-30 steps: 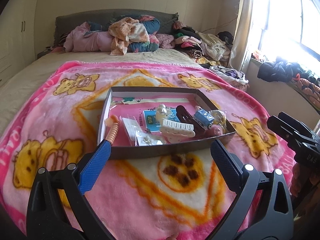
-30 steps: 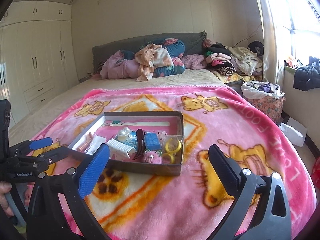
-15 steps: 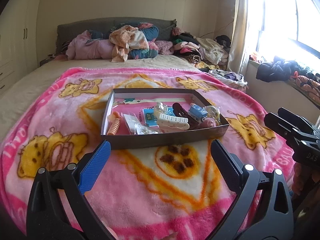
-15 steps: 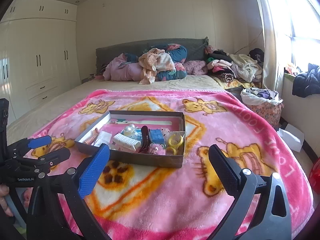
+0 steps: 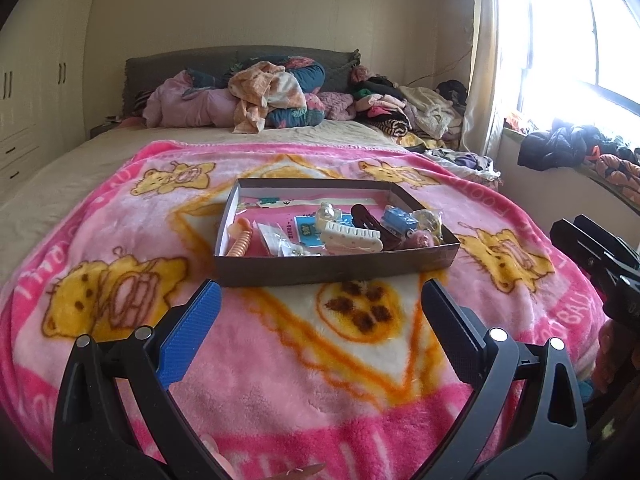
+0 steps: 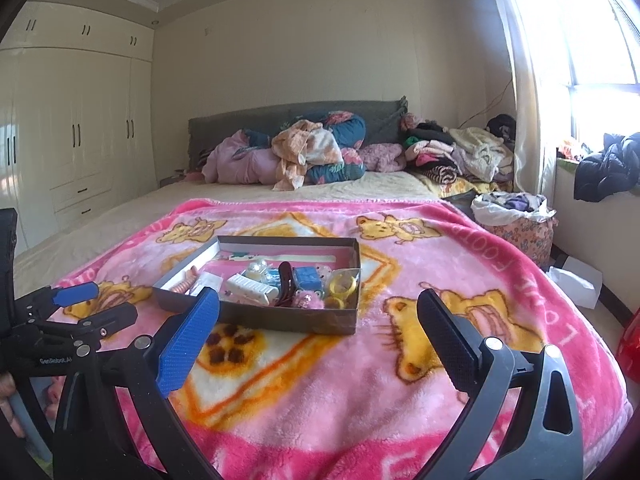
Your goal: Organize jewelry
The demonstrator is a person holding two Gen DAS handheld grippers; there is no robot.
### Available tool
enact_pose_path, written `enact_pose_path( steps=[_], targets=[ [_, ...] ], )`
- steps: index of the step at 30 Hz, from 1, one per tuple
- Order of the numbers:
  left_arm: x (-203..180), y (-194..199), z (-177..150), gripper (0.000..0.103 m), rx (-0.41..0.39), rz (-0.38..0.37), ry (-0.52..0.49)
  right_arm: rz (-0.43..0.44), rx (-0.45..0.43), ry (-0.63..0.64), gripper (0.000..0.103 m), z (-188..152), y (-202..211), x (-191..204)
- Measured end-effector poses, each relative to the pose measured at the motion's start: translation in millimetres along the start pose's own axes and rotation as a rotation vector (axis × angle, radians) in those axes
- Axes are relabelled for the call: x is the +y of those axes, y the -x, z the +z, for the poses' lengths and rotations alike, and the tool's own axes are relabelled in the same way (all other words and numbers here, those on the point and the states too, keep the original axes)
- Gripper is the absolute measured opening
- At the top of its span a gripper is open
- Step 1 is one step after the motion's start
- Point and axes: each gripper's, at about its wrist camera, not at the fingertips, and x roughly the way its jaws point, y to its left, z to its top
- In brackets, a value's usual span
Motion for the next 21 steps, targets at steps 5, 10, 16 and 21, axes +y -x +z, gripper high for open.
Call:
enact_pose_path(
  steps=[5,10,16,21],
  targets=[
    [-1,4,-2,0.092,-0.034,0.015,0.001,-0.015,-0.044,0.003,0.097,-10,8,-1],
    [-1,9,-4,0.092,-0.069,0.02,0.005,0.001,-0.049,0.025,0.097,-23,8,2],
    [-3,11,-4,0.092,-0.083,0.03,-0.002,0.005,-0.034,0.002,0.097,-26,5,0],
    [-3,11,-6,0.092,-0.076,0.027,0.0,0.004,-0.033,-0.005,0.097,-27,5,0]
  ],
)
